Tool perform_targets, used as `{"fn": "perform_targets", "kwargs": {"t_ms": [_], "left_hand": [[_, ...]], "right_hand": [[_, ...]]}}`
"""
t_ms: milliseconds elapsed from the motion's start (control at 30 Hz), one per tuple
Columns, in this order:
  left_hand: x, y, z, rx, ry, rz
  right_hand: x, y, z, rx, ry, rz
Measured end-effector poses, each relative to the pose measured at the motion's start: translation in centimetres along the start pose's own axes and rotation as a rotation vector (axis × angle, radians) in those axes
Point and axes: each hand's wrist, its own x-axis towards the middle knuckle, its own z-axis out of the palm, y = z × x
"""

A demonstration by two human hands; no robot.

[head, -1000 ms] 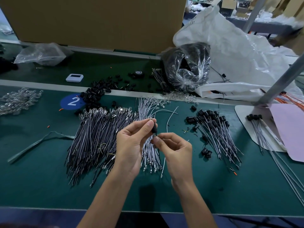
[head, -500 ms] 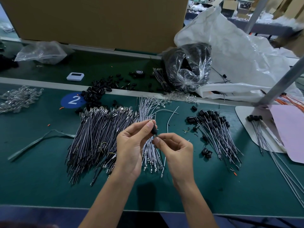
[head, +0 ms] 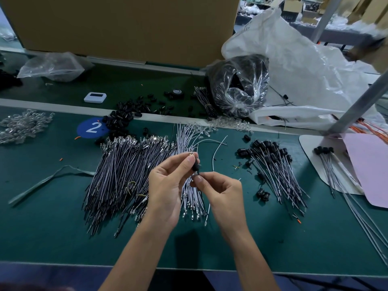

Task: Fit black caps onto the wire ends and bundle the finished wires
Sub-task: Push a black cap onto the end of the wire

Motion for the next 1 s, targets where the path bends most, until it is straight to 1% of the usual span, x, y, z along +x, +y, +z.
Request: {"fn": "perform_targets", "kwargs": {"t_ms": [100, 200, 367, 533, 767, 1000], "left_hand": [[-0.2, -0.3, -0.4, 0.094, -0.097, -0.043], [-0.8, -0.8, -0.8, 0.152, -0.136, -0.063], [-1.0, -0.7, -0.7, 0.152, -0.071, 0.054], [-1.1, -0.1, -0.3, 0.142, -0.063, 0.136], [-1.4, 0.3, 0.2, 0.127, -0.103, 0.232], [-1.9, 0.6, 0.1, 0.123, -0.169, 0.3]], "right_hand": [[0.3, 0.0, -0.1, -0.018, 0.015, -0.046], [0.4, -0.1, -0.2, 0.002, 0.015, -0.06], [0.0, 0.3, 0.1, -0.015, 0.002, -0.082], [-0.1, 0.3, 0.1, -0.015, 0.019, -0.109], [-0.5, 0.0, 0.4, -0.041, 0.071, -0.185], [-0.9, -0.3, 0.6, -0.056, 0.075, -0.275]]}}
